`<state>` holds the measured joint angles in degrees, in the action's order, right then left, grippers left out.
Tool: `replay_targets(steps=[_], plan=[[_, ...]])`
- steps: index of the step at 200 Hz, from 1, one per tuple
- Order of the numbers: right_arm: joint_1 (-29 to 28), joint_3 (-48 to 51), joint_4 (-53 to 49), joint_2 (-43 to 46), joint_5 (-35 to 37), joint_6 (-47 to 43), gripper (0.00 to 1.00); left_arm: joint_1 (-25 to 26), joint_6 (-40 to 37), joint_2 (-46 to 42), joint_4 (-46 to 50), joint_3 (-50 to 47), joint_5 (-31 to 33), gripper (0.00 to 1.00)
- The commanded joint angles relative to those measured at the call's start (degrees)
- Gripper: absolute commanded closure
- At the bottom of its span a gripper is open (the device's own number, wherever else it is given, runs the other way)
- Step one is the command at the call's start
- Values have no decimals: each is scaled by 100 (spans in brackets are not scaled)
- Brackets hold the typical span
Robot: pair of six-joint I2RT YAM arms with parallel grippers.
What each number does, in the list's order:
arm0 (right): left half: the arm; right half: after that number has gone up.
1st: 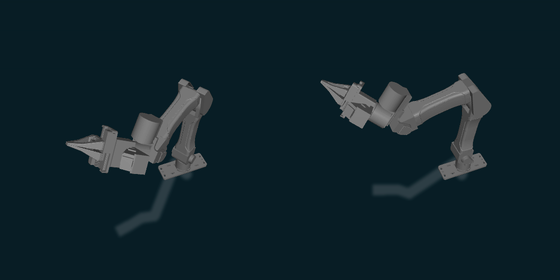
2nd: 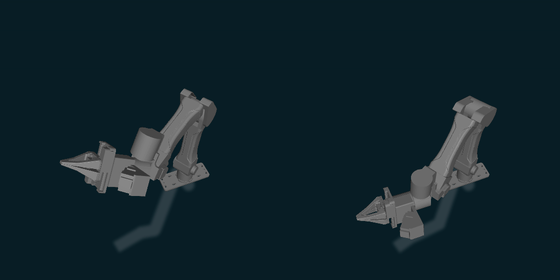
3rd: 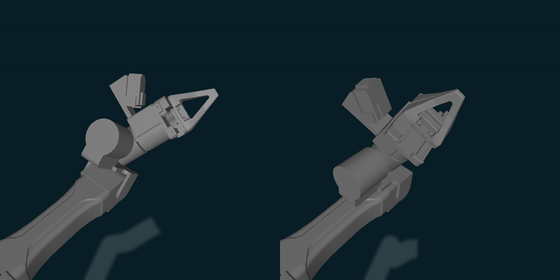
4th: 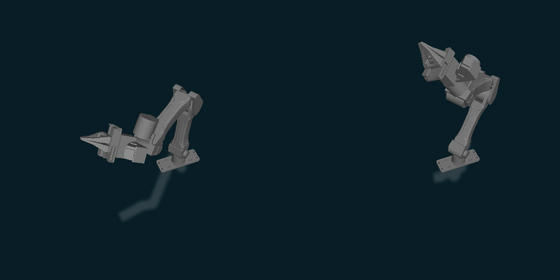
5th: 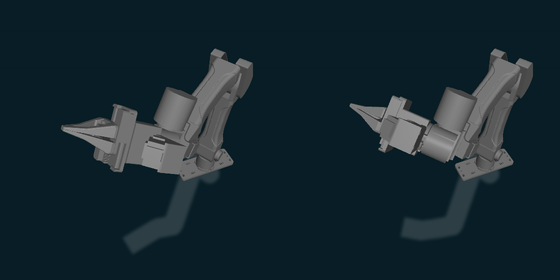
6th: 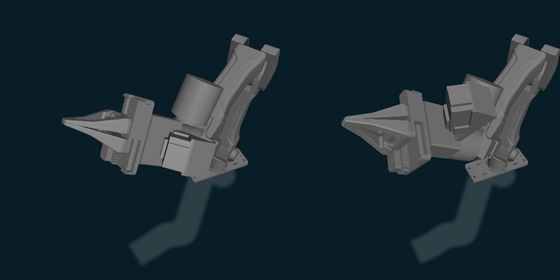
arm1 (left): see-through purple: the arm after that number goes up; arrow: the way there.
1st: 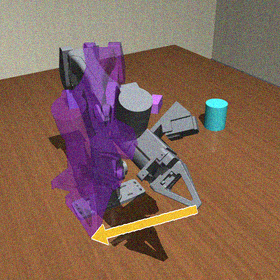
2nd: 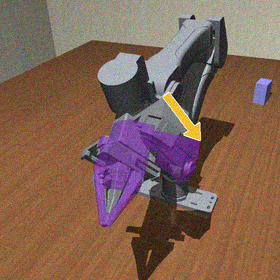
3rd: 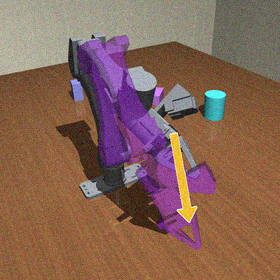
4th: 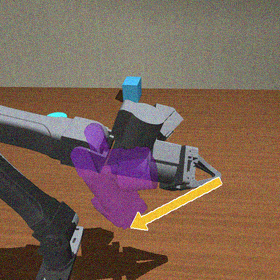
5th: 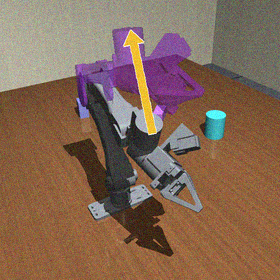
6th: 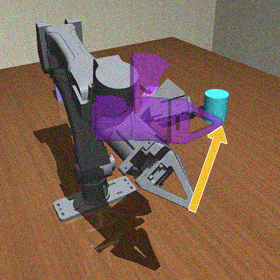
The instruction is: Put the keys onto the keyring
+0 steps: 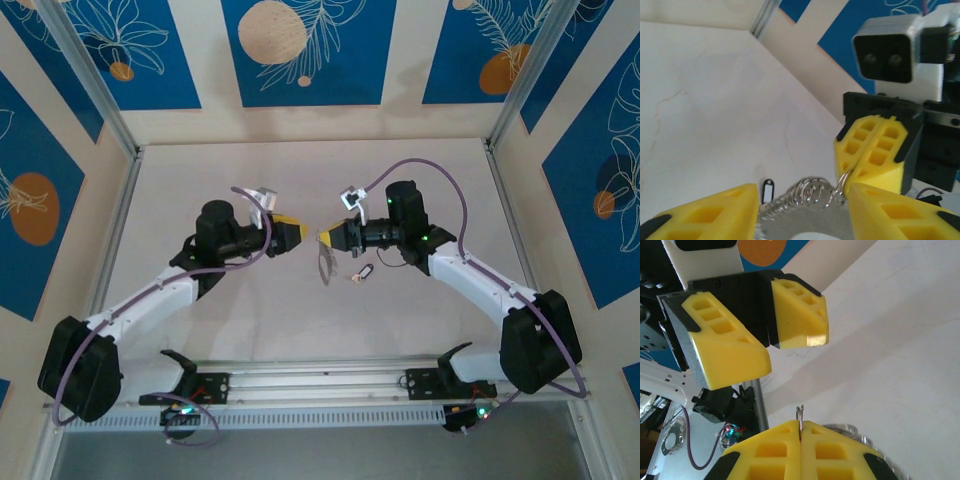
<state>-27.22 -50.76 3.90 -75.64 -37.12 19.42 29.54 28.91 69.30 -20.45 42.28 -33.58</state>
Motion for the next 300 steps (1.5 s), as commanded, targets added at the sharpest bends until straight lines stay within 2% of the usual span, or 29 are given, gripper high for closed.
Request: replay_targets(steps=[1,30,120,200,236,300], plan=[[41,-85,262,38,-397,149,100,59,184,73,-869,-84,-497,54],[46,-37,383,26,-428,232,100,56,383,195,-1185,-131,-752,59],[96,21,685,-4,-489,462,100,56,751,543,-1849,-246,-1110,59],[77,-16,770,-140,-535,535,100,65,1001,697,-2296,-267,-1238,64],[68,-19,830,-195,-516,562,100,104,1072,792,-2435,-256,-1324,70],[77,-24,849,-230,-508,563,100,136,1134,897,-2622,-326,-1359,70]])
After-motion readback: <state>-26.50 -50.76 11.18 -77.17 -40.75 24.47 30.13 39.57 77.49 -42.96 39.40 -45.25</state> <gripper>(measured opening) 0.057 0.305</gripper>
